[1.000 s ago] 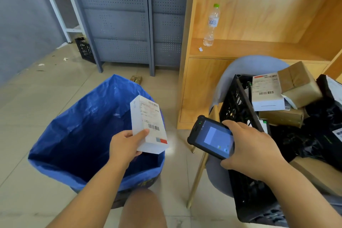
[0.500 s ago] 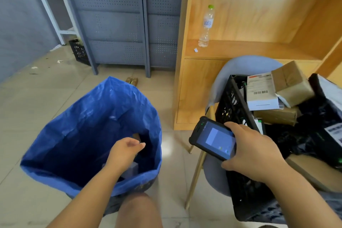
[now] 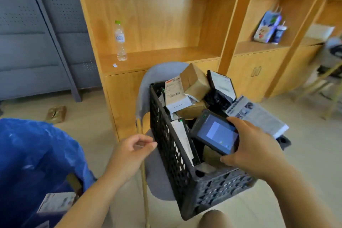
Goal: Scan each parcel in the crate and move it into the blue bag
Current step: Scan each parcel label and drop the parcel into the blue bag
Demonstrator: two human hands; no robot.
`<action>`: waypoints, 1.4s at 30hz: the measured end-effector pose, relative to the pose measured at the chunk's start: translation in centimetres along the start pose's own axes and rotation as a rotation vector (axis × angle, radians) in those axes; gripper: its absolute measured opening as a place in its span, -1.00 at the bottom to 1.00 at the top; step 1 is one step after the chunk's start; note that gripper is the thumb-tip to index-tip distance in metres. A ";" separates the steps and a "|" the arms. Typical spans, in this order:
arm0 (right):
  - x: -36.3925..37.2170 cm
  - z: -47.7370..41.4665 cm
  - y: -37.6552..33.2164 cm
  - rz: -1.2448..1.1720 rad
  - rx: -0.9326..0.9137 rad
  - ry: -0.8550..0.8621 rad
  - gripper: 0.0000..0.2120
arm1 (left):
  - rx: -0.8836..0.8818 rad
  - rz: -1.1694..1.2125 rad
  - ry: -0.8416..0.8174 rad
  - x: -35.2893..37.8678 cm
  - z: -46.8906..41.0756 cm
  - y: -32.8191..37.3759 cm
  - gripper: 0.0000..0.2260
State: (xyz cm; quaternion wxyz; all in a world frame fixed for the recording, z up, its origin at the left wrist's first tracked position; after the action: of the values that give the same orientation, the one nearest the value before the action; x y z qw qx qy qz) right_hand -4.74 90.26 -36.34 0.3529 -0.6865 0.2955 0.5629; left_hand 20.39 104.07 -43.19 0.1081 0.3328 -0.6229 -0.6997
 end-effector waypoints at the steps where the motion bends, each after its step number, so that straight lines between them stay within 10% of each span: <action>1: -0.4 0.2 1.5 0.002 0.038 0.014 -0.07 | 0.033 -0.020 -0.042 1.7 -0.5 0.9 -0.94; 9: -1.9 1.5 11.2 -0.063 0.310 0.115 -0.13 | 0.212 -0.169 -0.241 13.4 -5.4 7.1 -0.90; 18: -2.6 -1.4 16.9 -0.104 0.393 0.188 -0.17 | 0.062 -0.278 -0.139 22.4 -15.0 10.6 -0.40; 28: -2.0 -6.4 18.5 -0.134 0.345 0.208 -0.14 | -0.223 -0.013 -0.121 24.3 -19.7 8.9 -0.92; 42: -1.1 -3.7 17.4 -0.218 0.334 0.200 -0.16 | -0.175 0.613 -0.069 20.2 -12.8 7.0 -0.85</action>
State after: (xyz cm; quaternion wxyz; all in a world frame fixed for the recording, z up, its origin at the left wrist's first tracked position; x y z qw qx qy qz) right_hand -16.82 77.24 -37.45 0.4895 -0.6988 0.3421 0.3937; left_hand 10.99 80.99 -43.33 0.3206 0.0952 -0.6349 -0.6964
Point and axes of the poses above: each hand's wrist, its own z-axis away from the middle knuckle, its own x-axis out of the palm, y = z × x, the point moved 6 cm from there along -z, towards the middle knuckle
